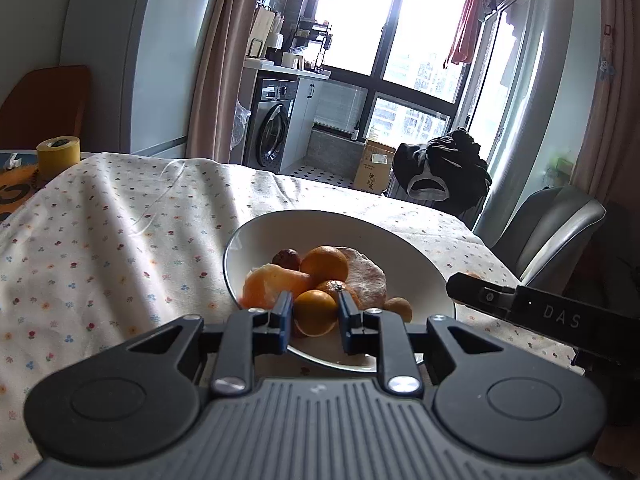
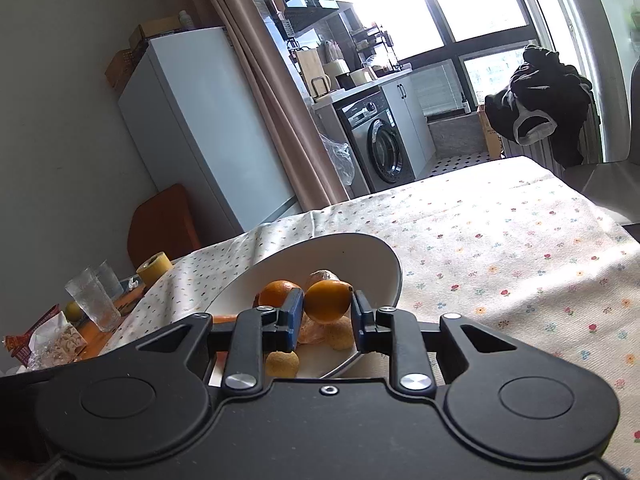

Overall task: Organize fruits
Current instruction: 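Carry both kumquats over the white bowl, then open both grippers to drop the kumquats into the bowl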

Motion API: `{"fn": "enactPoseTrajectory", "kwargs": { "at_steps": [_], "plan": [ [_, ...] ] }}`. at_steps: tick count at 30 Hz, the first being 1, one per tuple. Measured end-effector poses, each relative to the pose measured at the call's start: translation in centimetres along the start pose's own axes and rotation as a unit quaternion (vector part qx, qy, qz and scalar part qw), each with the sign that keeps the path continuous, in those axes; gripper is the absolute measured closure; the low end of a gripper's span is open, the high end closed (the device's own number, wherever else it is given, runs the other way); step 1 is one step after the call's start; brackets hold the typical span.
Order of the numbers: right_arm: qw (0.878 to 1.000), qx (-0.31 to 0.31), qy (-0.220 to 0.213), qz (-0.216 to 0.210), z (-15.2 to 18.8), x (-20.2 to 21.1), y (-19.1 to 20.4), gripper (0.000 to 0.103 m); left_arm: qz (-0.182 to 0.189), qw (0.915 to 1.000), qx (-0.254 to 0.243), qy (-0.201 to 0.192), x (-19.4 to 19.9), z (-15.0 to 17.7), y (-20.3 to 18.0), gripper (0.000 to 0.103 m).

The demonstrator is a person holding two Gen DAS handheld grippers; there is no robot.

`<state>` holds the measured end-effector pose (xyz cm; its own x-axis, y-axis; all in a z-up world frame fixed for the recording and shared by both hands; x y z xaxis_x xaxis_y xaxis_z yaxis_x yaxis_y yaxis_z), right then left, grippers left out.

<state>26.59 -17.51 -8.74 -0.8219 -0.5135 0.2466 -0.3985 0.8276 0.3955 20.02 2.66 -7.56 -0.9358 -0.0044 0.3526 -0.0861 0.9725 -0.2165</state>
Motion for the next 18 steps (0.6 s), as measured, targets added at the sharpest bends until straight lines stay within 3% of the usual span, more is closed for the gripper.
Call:
{"fn": "enactPoseTrajectory", "kwargs": {
  "at_steps": [10, 18],
  "plan": [
    [1.000, -0.003, 0.002, -0.003, 0.2, -0.6, 0.3, 0.079, -0.021, 0.9998, 0.004, -0.003, 0.5, -0.4, 0.8, 0.077],
    [1.000, 0.003, -0.002, -0.020, -0.1, -0.4, 1.6, 0.079, -0.037, 0.9992, 0.004, -0.012, 2.2, -0.8, 1.4, 0.065]
  ]
}}
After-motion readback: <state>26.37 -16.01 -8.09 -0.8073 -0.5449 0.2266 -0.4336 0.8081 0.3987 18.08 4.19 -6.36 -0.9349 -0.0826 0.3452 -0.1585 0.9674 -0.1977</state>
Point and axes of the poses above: each gripper's, at about its wrist camera, not at the fingertips, and x roughly against the way its jaws point, y to its left, z to its underside, the point moved 3 cm from there along -x, roughly the way its jaws point, and after that the axes turned 9 degrees about -y, right-handed, at the moved point
